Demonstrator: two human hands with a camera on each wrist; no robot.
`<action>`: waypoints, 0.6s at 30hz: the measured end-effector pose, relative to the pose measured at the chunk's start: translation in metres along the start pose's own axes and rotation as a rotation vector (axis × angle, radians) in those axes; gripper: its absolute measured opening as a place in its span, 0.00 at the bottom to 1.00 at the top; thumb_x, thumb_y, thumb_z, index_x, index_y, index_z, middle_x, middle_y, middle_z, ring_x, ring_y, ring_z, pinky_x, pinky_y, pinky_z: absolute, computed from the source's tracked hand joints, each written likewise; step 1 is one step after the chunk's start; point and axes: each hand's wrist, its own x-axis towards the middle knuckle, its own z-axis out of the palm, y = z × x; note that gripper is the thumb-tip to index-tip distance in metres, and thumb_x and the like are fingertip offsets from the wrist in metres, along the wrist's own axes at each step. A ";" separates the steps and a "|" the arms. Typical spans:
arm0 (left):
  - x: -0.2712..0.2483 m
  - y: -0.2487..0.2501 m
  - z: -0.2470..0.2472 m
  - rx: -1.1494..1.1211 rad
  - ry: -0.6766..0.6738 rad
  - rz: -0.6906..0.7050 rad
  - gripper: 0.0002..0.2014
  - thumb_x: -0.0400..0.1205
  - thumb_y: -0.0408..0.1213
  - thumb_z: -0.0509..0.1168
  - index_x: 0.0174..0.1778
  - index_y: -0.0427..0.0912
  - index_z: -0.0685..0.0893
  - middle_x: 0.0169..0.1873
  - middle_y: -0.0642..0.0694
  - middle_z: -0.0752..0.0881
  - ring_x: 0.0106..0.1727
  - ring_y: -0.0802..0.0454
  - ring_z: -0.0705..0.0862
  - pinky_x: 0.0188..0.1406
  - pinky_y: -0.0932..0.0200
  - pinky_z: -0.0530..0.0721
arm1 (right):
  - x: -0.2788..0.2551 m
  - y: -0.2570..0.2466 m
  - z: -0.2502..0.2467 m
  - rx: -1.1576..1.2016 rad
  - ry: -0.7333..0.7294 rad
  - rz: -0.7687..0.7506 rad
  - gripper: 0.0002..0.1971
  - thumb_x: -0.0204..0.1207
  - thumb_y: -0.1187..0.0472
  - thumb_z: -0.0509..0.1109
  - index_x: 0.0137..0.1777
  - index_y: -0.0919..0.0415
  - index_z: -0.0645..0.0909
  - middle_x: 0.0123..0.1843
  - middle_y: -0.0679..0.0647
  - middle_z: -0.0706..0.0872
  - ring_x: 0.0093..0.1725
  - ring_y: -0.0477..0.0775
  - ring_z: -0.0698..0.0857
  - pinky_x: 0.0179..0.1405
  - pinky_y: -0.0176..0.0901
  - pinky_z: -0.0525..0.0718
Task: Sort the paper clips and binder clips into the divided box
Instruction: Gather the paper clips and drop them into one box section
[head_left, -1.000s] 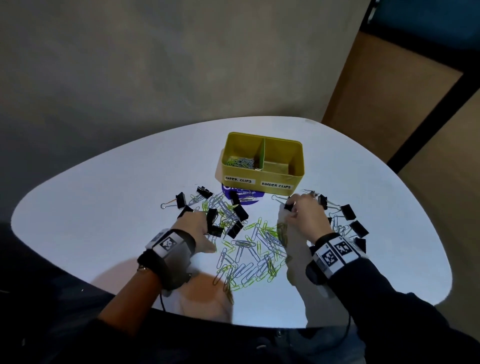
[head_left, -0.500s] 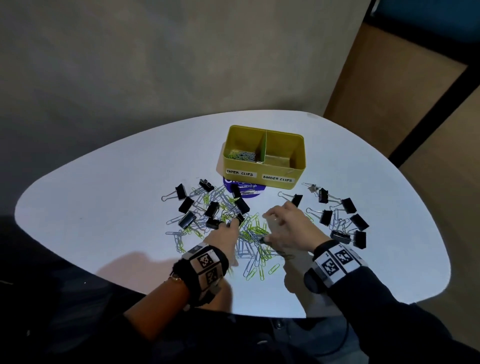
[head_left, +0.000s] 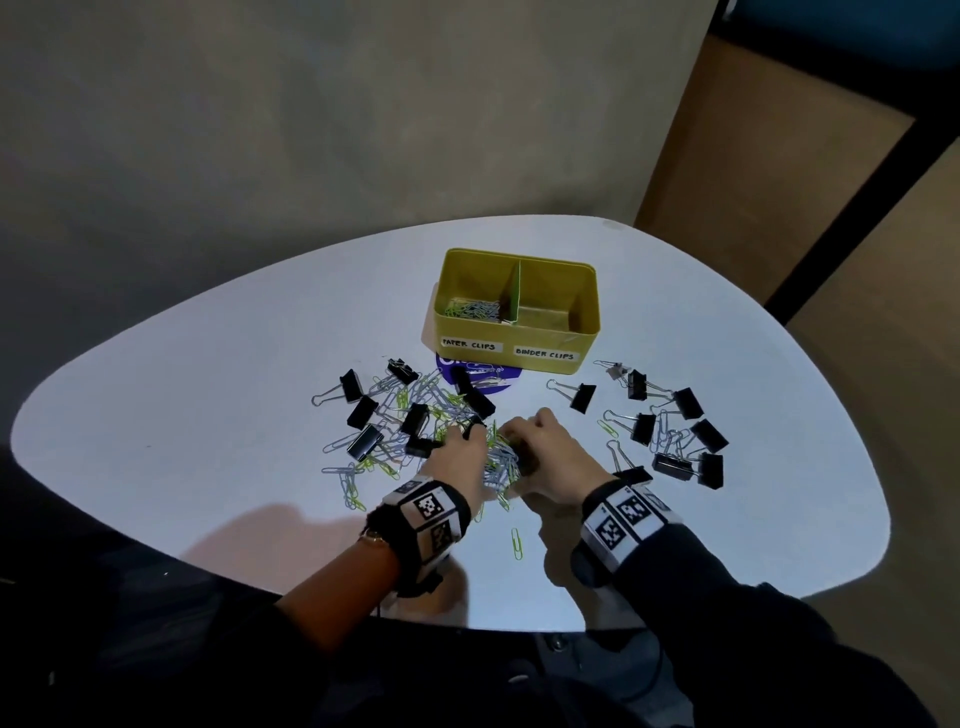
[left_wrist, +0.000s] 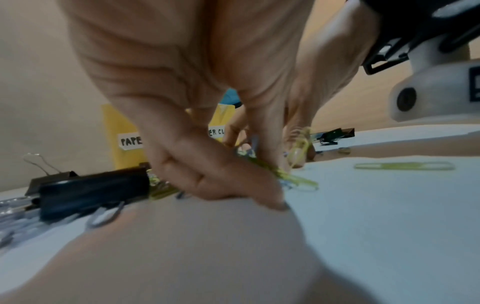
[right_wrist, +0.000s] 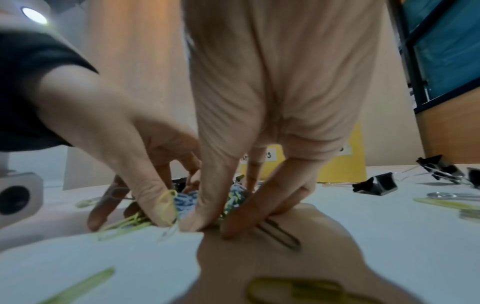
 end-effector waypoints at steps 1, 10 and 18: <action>0.004 -0.002 -0.001 -0.003 0.025 0.001 0.26 0.76 0.39 0.74 0.65 0.39 0.69 0.64 0.35 0.75 0.60 0.32 0.82 0.57 0.41 0.83 | 0.004 0.000 -0.001 -0.035 0.019 -0.022 0.33 0.63 0.60 0.83 0.68 0.55 0.73 0.60 0.59 0.71 0.59 0.63 0.77 0.58 0.52 0.77; 0.022 -0.029 -0.017 -0.263 0.112 0.013 0.13 0.69 0.30 0.77 0.36 0.51 0.81 0.41 0.47 0.87 0.43 0.43 0.87 0.43 0.54 0.86 | 0.016 0.000 -0.009 -0.113 0.217 -0.125 0.11 0.75 0.66 0.71 0.57 0.58 0.83 0.51 0.60 0.83 0.53 0.64 0.81 0.43 0.45 0.72; 0.023 -0.047 -0.034 -0.664 0.205 -0.010 0.10 0.67 0.26 0.80 0.36 0.41 0.86 0.38 0.32 0.81 0.21 0.52 0.77 0.34 0.43 0.91 | 0.017 -0.039 -0.078 0.484 0.351 -0.119 0.08 0.79 0.66 0.69 0.57 0.63 0.83 0.50 0.52 0.85 0.43 0.51 0.87 0.41 0.36 0.89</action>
